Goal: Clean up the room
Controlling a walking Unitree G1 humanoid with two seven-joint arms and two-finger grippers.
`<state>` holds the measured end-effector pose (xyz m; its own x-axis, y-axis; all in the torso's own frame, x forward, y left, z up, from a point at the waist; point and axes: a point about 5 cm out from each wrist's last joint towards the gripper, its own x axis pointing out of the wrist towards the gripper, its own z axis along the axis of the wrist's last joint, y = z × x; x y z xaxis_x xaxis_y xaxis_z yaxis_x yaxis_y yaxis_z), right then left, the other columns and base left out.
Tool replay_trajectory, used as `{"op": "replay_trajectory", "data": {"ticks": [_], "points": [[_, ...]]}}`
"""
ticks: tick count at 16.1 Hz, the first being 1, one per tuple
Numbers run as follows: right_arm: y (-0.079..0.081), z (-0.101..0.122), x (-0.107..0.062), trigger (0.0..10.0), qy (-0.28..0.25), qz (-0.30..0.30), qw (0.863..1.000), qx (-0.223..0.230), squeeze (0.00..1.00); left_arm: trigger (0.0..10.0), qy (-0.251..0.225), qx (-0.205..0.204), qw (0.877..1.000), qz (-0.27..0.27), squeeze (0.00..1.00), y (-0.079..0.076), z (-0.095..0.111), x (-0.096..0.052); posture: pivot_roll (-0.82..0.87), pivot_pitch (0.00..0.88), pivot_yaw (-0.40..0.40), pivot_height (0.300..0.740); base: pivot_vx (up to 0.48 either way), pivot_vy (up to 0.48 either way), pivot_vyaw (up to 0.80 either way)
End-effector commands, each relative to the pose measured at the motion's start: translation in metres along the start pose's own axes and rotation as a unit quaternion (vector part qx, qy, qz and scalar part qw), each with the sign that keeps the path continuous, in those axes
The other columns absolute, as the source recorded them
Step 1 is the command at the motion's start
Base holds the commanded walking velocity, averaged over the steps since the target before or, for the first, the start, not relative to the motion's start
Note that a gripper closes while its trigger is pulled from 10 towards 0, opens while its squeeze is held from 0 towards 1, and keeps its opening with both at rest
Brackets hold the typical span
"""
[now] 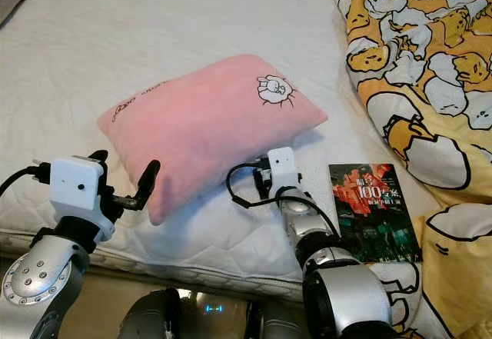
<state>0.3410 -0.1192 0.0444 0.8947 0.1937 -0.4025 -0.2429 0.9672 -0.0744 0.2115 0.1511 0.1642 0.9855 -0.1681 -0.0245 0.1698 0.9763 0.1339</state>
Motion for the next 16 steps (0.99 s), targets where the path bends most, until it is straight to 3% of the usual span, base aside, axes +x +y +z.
{"op": "replay_trajectory", "data": {"ticks": [1, 6, 13, 16], "points": [[0.008, -0.003, 0.0, 0.0, 0.009, 0.018, 1.0, -0.015, 0.0, 10.0, -0.001, -0.001, 1.0, -0.009, 0.0, -0.003, 0.001, -0.001, 0.3, 0.254, -0.05, 0.74, 0.0, 0.0, 0.0], [0.009, 0.008, 0.002, 0.0, -0.021, 0.029, 0.999, -0.007, 0.0, 10.0, -0.005, -0.011, 1.0, -0.02, 0.0, -0.012, 0.0, 0.007, 0.26, 0.236, -0.059, 0.74, 0.0, 0.0, 0.0], [0.009, 0.01, 0.0, 0.0, -0.049, 0.052, 0.997, 0.015, 0.0, 10.0, -0.017, -0.023, 0.999, -0.042, 0.0, -0.021, -0.004, 0.029, 0.19, 0.154, -0.066, 0.74, 0.0, 0.0, 0.0], [-0.003, -0.004, -0.014, 0.0, -0.099, 0.043, 0.993, 0.038, 0.0, 10.0, 0.015, -0.083, 0.996, -0.018, 0.0, -0.018, -0.021, 0.044, 0.15, 0.077, -0.084, 0.74, 0.0, 0.0, 0.0]]}}
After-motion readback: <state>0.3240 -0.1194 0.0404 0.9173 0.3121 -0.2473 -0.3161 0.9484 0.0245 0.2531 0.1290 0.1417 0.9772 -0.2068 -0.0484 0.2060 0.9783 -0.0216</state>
